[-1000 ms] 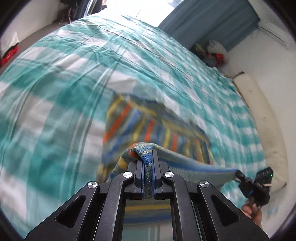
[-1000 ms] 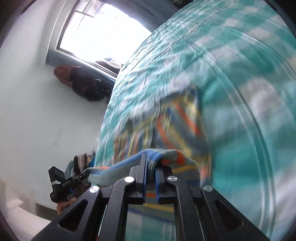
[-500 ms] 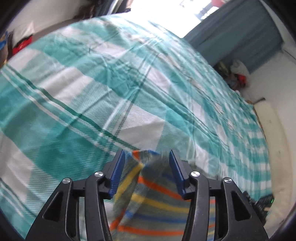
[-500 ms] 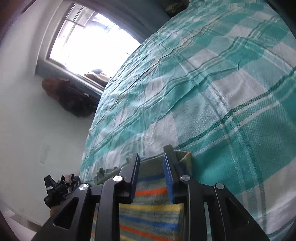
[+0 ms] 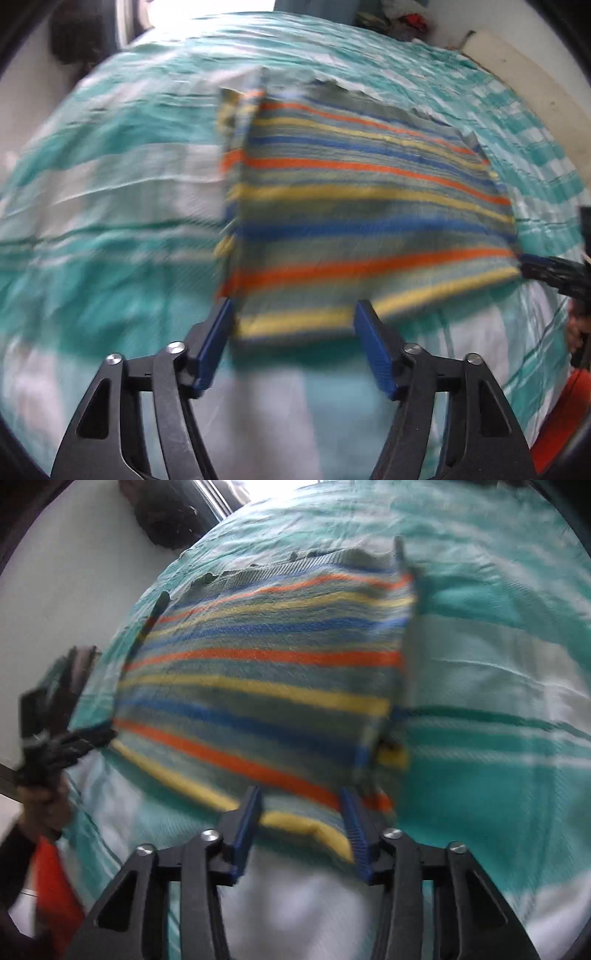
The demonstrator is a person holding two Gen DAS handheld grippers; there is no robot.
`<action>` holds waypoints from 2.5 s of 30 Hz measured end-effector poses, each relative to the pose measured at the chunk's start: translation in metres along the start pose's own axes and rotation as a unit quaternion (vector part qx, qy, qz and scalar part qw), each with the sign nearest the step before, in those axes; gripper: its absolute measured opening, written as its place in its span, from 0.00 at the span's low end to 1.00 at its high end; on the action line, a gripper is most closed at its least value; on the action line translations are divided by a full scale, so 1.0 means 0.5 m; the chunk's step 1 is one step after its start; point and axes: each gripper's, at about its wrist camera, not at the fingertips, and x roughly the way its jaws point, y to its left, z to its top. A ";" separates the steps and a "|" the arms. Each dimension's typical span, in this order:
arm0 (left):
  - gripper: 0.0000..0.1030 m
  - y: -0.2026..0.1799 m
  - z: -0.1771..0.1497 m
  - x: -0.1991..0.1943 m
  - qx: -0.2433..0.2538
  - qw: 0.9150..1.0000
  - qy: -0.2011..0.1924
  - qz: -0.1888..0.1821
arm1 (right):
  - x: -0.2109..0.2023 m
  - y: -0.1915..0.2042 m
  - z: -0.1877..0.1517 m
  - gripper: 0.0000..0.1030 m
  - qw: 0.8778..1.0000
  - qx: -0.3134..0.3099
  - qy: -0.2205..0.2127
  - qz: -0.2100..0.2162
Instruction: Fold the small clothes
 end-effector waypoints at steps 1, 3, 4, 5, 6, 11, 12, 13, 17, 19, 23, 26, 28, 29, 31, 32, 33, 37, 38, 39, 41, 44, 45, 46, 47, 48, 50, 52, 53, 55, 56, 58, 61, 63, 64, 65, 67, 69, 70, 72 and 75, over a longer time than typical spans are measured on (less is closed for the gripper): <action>0.80 0.000 -0.010 -0.019 -0.009 1.000 -0.008 -0.005 | -0.023 0.008 -0.012 0.43 1.000 -0.001 -0.015 -0.013; 0.88 -0.014 -0.043 -0.062 -0.019 0.999 -0.033 -0.014 | -0.072 0.036 -0.029 0.45 0.998 -0.001 -0.048 -0.026; 0.91 -0.022 -0.053 -0.070 -0.020 0.999 -0.038 -0.007 | -0.096 0.055 -0.036 0.48 0.998 -0.006 -0.067 -0.020; 0.91 -0.036 -0.072 -0.081 -0.024 0.999 -0.046 0.008 | -0.115 0.080 -0.046 0.50 0.996 -0.015 -0.088 -0.024; 0.92 -0.048 -0.090 -0.087 -0.028 0.998 -0.050 0.017 | -0.124 0.098 -0.060 0.52 0.994 -0.018 -0.101 -0.035; 0.95 -0.095 -0.170 -0.044 -0.032 0.996 -0.039 0.075 | -0.090 0.166 -0.194 0.61 0.991 -0.008 -0.106 -0.086; 0.97 -0.095 -0.187 -0.022 -0.031 0.996 -0.023 0.085 | -0.088 0.173 -0.215 0.69 0.990 -0.009 -0.105 -0.098; 0.98 -0.095 -0.195 -0.018 -0.031 0.995 -0.028 0.090 | -0.072 0.175 -0.242 0.76 0.988 -0.009 -0.103 -0.118; 1.00 -0.086 -0.213 -0.021 -0.039 0.994 -0.048 0.094 | -0.057 0.181 -0.320 0.92 0.977 -0.015 -0.132 -0.164; 0.99 -0.086 -0.216 -0.016 -0.030 0.994 -0.046 0.097 | -0.045 0.174 -0.324 0.95 0.979 -0.008 -0.121 -0.164; 0.99 -0.090 -0.220 -0.009 -0.026 0.994 -0.047 0.099 | -0.035 0.166 -0.326 0.98 0.979 -0.010 -0.121 -0.164; 0.99 -0.094 -0.221 -0.007 -0.023 0.993 -0.047 0.102 | -0.031 0.171 -0.324 0.98 0.977 -0.015 -0.123 -0.171; 0.99 -0.095 -0.225 -0.007 -0.022 0.994 -0.047 0.100 | -0.032 0.170 -0.325 0.98 0.978 -0.015 -0.123 -0.170; 0.99 -0.095 -0.226 -0.007 -0.021 0.994 -0.048 0.099 | -0.032 0.170 -0.325 0.98 0.978 -0.015 -0.123 -0.170; 0.99 -0.095 -0.227 -0.006 -0.020 0.994 -0.049 0.098 | -0.030 0.171 -0.323 0.98 0.977 -0.015 -0.123 -0.171; 0.99 -0.095 -0.228 -0.006 -0.020 0.994 -0.049 0.098 | -0.030 0.171 -0.324 0.98 0.977 -0.016 -0.122 -0.173; 0.99 -0.095 -0.229 -0.006 -0.020 0.994 -0.050 0.098 | -0.029 0.171 -0.324 0.98 0.977 -0.016 -0.122 -0.174; 0.99 -0.095 -0.234 -0.009 -0.019 0.993 -0.060 0.096 | -0.029 0.171 -0.323 0.99 0.977 -0.014 -0.121 -0.175; 0.99 -0.096 -0.236 -0.011 -0.019 0.993 -0.063 0.095 | -0.030 0.171 -0.323 0.99 0.977 -0.013 -0.121 -0.174; 0.99 -0.096 -0.239 -0.014 -0.019 0.993 -0.067 0.094 | -0.030 0.171 -0.322 0.99 0.978 -0.012 -0.120 -0.173; 0.99 -0.098 -0.244 -0.021 -0.018 0.993 -0.067 0.094 | -0.033 0.169 -0.320 0.99 0.979 -0.008 -0.115 -0.169; 0.99 -0.113 -0.253 -0.054 -0.018 0.994 -0.054 0.097 | -0.050 0.159 -0.299 0.99 0.987 -0.004 -0.078 -0.143; 0.99 -0.129 -0.253 -0.074 -0.017 0.995 -0.054 0.087 | -0.056 0.156 -0.293 0.98 0.989 -0.003 -0.071 -0.131; 0.98 -0.152 -0.248 -0.092 -0.003 0.995 -0.066 0.072 | -0.070 0.146 -0.283 0.97 0.992 0.002 -0.066 -0.107; 0.98 -0.171 -0.243 -0.103 0.011 0.995 -0.077 0.065 | -0.093 0.125 -0.269 0.97 0.994 0.014 -0.075 -0.076; 0.98 -0.207 -0.232 -0.119 0.042 0.992 -0.099 0.060 | -0.117 0.101 -0.255 0.97 0.994 0.030 -0.090 -0.055; 0.99 -0.304 -0.196 -0.132 0.125 0.981 -0.141 0.050 | -0.163 0.035 -0.217 0.97 0.990 0.071 -0.120 -0.023; 0.99 -0.399 -0.156 -0.111 0.198 0.968 -0.151 0.030 | -0.187 -0.037 -0.171 0.95 0.985 0.114 -0.130 0.013; 0.99 -0.431 -0.143 -0.099 0.222 0.963 -0.151 0.023 | -0.192 -0.062 -0.153 0.93 0.983 0.128 -0.130 0.025; 0.99 -0.528 -0.098 -0.046 0.287 0.945 -0.157 0.015 | -0.194 -0.136 -0.089 0.87 0.976 0.163 -0.128 0.058; 0.99 -0.571 -0.077 -0.010 0.308 0.938 -0.156 0.021 | -0.188 -0.161 -0.058 0.86 0.975 0.170 -0.123 0.075; 0.98 -0.629 -0.042 0.059 0.331 0.934 -0.133 0.028 | -0.171 -0.195 -0.001 0.80 0.973 0.179 -0.109 0.101; 0.74 -0.682 -0.004 0.174 0.347 0.933 -0.086 0.048 | -0.123 -0.242 0.108 0.78 0.970 0.183 -0.084 0.138; 0.56 -0.676 0.021 0.202 0.313 0.947 -0.068 0.022 | -0.094 -0.256 0.157 0.77 0.973 0.175 -0.075 0.134; 0.37 -0.670 0.033 0.205 0.296 0.953 -0.064 0.014 | -0.066 -0.262 0.194 0.77 0.974 0.170 -0.067 0.135; 0.25 -0.664 0.045 0.209 0.276 0.959 -0.061 0.011 | -0.049 -0.266 0.209 0.77 0.974 0.170 -0.061 0.139; 0.16 -0.652 0.059 0.207 0.247 0.967 -0.061 -0.001 | 0.008 -0.272 0.254 0.77 0.972 0.178 -0.046 0.143; 0.14 -0.638 0.065 0.196 0.229 0.971 -0.065 -0.021 | 0.051 -0.272 0.277 0.77 0.969 0.193 -0.033 0.149; 0.14 -0.630 0.068 0.183 0.220 0.972 -0.070 -0.034 | 0.072 -0.269 0.288 0.75 0.968 0.200 -0.030 0.149; 0.13 -0.611 0.074 0.153 0.204 0.974 -0.084 -0.050 | 0.097 -0.244 0.309 0.25 0.970 0.198 -0.034 0.138; 0.13 -0.536 0.099 0.078 0.139 0.981 -0.113 -0.081 | 0.077 -0.206 0.328 0.09 0.974 0.191 -0.053 0.108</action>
